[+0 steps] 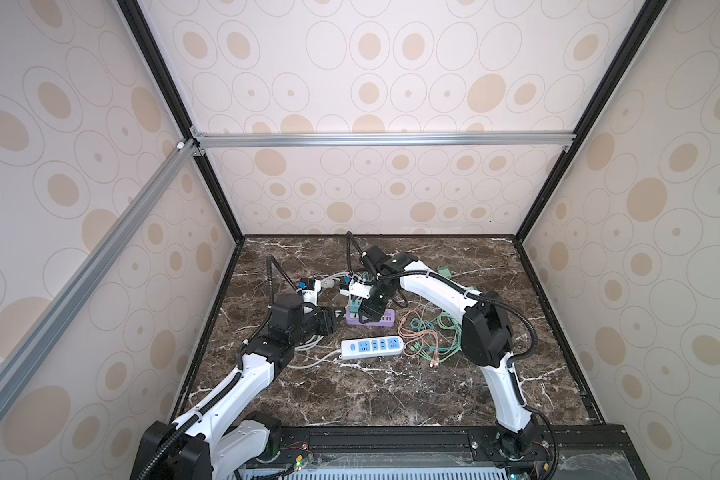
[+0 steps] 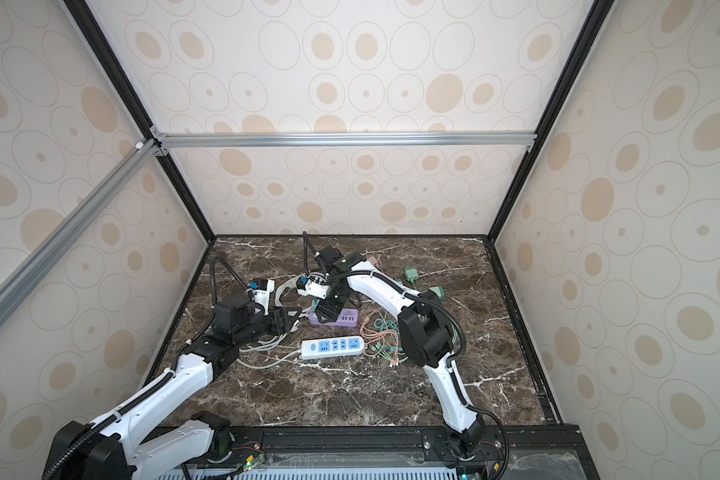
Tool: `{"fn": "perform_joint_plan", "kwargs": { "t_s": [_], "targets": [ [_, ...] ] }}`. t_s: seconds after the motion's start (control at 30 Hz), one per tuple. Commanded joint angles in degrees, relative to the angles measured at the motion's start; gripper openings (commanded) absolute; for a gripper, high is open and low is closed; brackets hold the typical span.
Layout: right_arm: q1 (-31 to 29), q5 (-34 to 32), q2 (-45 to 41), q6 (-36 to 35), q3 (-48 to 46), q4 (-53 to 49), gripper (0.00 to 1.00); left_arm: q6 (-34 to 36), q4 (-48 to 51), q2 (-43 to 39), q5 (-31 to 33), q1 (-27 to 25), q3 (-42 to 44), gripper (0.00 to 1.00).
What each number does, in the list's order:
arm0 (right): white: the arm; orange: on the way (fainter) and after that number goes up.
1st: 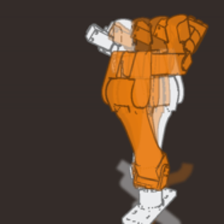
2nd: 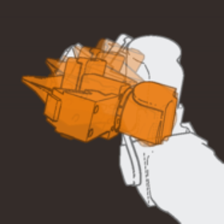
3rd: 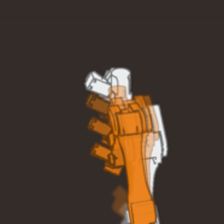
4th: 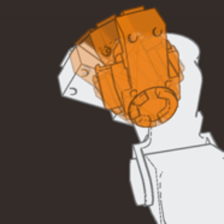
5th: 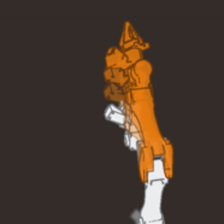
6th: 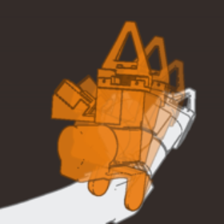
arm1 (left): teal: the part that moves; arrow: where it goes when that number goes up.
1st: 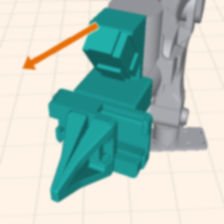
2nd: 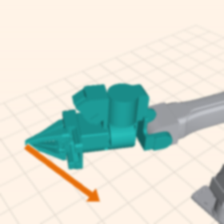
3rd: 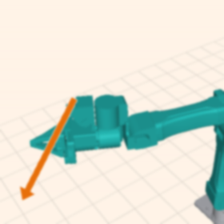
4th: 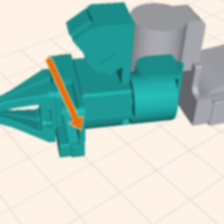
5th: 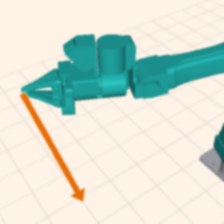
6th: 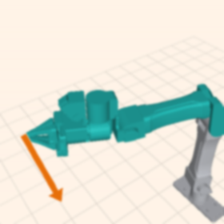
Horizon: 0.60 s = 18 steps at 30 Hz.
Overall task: Insert the plug
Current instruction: 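Open the right gripper and lift it off the plugged-in teal charger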
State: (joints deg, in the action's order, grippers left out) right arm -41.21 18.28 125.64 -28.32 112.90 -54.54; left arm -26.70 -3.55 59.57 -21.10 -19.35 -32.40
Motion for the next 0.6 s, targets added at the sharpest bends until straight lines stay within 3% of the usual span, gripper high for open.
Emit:
{"fn": "perform_joint_plan", "kwargs": {
  "t_s": [0.0, 0.23, 0.57],
  "targets": [
    [0.8, 2.0, -3.8, 0.4, -1.6, 0.0, 0.68, 1.5, 1.3, -1.2, 0.1, -0.1, -2.5, 0.64],
    [2.6, 6.0, -9.1, 1.0, -7.9, 1.9, 0.69, 1.3, 1.4, -1.4, 0.4, -0.2, -2.5, 0.65],
    [6.6, 4.3, -17.3, 6.8, -16.7, 8.1, 0.68, 1.2, 1.5, -2.2, 1.6, -0.2, -2.5, 0.67]
  ]
}}
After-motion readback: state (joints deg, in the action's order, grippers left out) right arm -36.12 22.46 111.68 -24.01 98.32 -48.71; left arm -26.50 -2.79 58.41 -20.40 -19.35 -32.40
